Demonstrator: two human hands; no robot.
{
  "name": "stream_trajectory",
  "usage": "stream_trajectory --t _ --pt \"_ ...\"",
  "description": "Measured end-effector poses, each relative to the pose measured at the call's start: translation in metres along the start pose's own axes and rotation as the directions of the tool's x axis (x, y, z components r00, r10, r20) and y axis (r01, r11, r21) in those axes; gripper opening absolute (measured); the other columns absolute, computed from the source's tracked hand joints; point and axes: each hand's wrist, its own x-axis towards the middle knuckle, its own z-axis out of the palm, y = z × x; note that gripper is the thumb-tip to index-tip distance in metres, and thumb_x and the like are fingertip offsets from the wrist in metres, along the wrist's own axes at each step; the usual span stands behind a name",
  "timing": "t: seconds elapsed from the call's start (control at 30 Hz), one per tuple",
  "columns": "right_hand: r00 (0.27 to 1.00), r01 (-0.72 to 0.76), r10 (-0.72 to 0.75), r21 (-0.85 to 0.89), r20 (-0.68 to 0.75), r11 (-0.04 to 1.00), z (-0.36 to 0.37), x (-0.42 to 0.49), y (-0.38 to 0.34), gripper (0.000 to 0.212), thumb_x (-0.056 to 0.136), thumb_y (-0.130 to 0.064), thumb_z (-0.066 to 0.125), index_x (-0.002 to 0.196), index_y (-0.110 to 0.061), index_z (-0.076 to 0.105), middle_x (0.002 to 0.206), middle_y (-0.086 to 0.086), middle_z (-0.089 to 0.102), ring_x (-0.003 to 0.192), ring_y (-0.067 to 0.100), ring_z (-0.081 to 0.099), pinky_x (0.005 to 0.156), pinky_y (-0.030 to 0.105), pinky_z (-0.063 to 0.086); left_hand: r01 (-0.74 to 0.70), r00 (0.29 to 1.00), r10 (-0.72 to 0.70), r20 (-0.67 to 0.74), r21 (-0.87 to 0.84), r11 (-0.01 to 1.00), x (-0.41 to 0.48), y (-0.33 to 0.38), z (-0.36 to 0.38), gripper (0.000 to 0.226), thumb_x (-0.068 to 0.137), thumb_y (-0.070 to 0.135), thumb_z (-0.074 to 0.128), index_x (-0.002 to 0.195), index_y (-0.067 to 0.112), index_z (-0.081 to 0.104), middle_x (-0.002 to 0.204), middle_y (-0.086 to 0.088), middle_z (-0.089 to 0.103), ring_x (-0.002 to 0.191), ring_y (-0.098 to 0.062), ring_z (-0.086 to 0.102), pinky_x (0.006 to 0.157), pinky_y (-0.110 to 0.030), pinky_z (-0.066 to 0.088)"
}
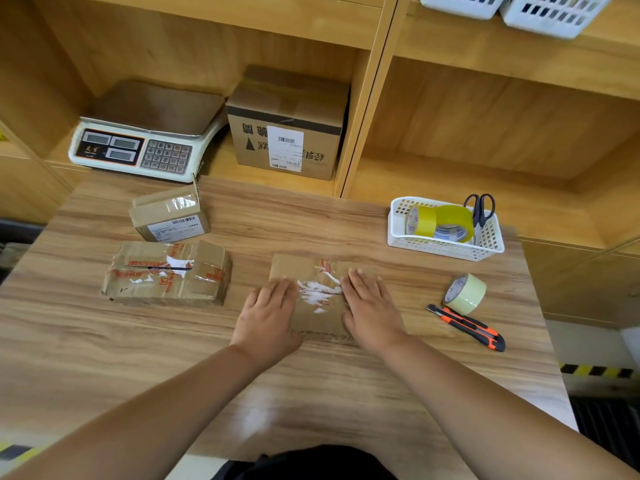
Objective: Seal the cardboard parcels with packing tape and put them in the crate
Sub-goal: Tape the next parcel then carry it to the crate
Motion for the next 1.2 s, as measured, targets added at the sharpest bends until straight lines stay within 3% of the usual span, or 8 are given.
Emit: stream_trajectory --t 0.17,0.33,0.47,0.73,0.83,1.0,1.1,1.2 --pt "1.000 0.025 -0.024 -0.072 0.016 0.997 0.013 -0.002 -0.002 0.084 0.081 -0.057 -0.010 0.149 -0.010 -0.011 0.156 0.005 -0.020 0.144 0.021 -0.020 0.114 0.036 -0.017 -0.147 0.981 0.140 0.132 0.044 0.988 0.014 0.002 0.010 0.105 0.084 0.064 0.045 0.144 0.011 -0.023 0.147 0.001 -0.032 0.140 -0.013 -0.028 0.113 -0.038 -0.022" --pt "0.999 0.048 -0.048 -0.133 0.008 0.990 0.024 0.002 0.003 0.095 0.081 -0.071 -0.018 0.145 -0.003 0.000 0.154 0.016 -0.005 0.144 0.031 -0.003 0.118 0.047 0.010 -0.158 0.972 0.151 0.178 0.029 0.987 0.019 -0.001 0.015 0.101 0.088 0.058 0.044 0.138 0.011 -0.030 0.155 -0.005 -0.028 0.134 -0.014 -0.033 0.112 -0.036 -0.022" --pt "0.993 0.095 -0.084 -0.124 0.088 0.988 0.025 0.000 0.005 0.099 0.067 -0.076 -0.018 0.139 -0.008 -0.027 0.149 0.012 -0.032 0.140 0.028 -0.030 0.116 0.043 -0.016 -0.195 0.963 0.180 0.199 0.061 0.979 0.021 -0.001 0.015 0.099 0.090 0.058 0.043 0.136 0.010 -0.031 0.153 -0.005 -0.030 0.134 -0.016 -0.034 0.111 -0.036 -0.023" --pt "0.990 0.102 -0.087 -0.146 0.108 0.984 0.026 0.006 0.008 0.101 0.068 -0.081 -0.015 0.139 -0.010 -0.029 0.148 0.010 -0.036 0.138 0.025 -0.034 0.116 0.042 -0.017 -0.211 0.956 0.184 0.229 0.102 0.972 0.028 -0.002 0.019 0.094 0.082 0.074 0.009 0.139 0.010 -0.028 0.146 -0.003 -0.034 0.135 -0.016 -0.033 0.113 -0.038 -0.021" --pt "0.993 0.081 -0.077 -0.048 0.094 0.995 0.023 0.005 0.008 0.101 0.065 -0.077 -0.020 0.145 -0.014 -0.022 0.150 0.005 -0.032 0.139 0.021 -0.032 0.115 0.039 -0.018 -0.135 0.969 0.148 0.199 -0.080 0.988 0.028 -0.004 0.016 0.101 0.066 0.075 -0.028 0.145 0.013 -0.020 0.151 -0.001 -0.029 0.135 -0.012 -0.031 0.111 -0.031 -0.022" --pt "0.954 -0.231 0.283 0.351 -0.103 0.908 0.016 0.004 0.011 0.068 0.096 -0.055 0.031 0.151 -0.017 0.015 0.160 0.006 0.004 0.146 0.025 0.006 0.117 0.040 0.009 0.314 0.949 -0.285 0.137 -0.516 0.797 0.035 -0.011 0.008 0.075 0.099 0.038 0.041 0.153 0.010 -0.002 0.160 -0.008 -0.007 0.147 -0.023 -0.006 0.119 -0.036 0.002" --pt "0.868 -0.431 0.493 0.586 0.061 0.686 0.006 0.011 0.015 0.059 0.097 -0.047 0.039 0.143 -0.010 0.032 0.146 0.011 0.038 0.132 0.030 0.036 0.105 0.039 0.033 0.528 0.847 -0.401 0.348 -0.627 0.572 0.044 -0.016 0.005 0.065 0.094 0.045 0.048 0.142 0.008 0.026 0.141 -0.016 0.043 0.125 -0.035 0.045 0.100 -0.046 0.041" --pt "0.830 -0.521 0.512 0.631 0.220 0.574 -0.004 0.016 0.017 0.054 0.099 -0.047 0.034 0.132 -0.005 0.045 0.133 0.015 0.052 0.122 0.033 0.048 0.095 0.036 0.038 0.541 0.836 -0.396 0.381 -0.699 0.469 0.044 -0.014 -0.002 0.052 0.092 0.046 0.052 0.129 0.010 0.042 0.113 -0.009 0.060 0.100 -0.029 0.058 0.086 -0.038 0.049"
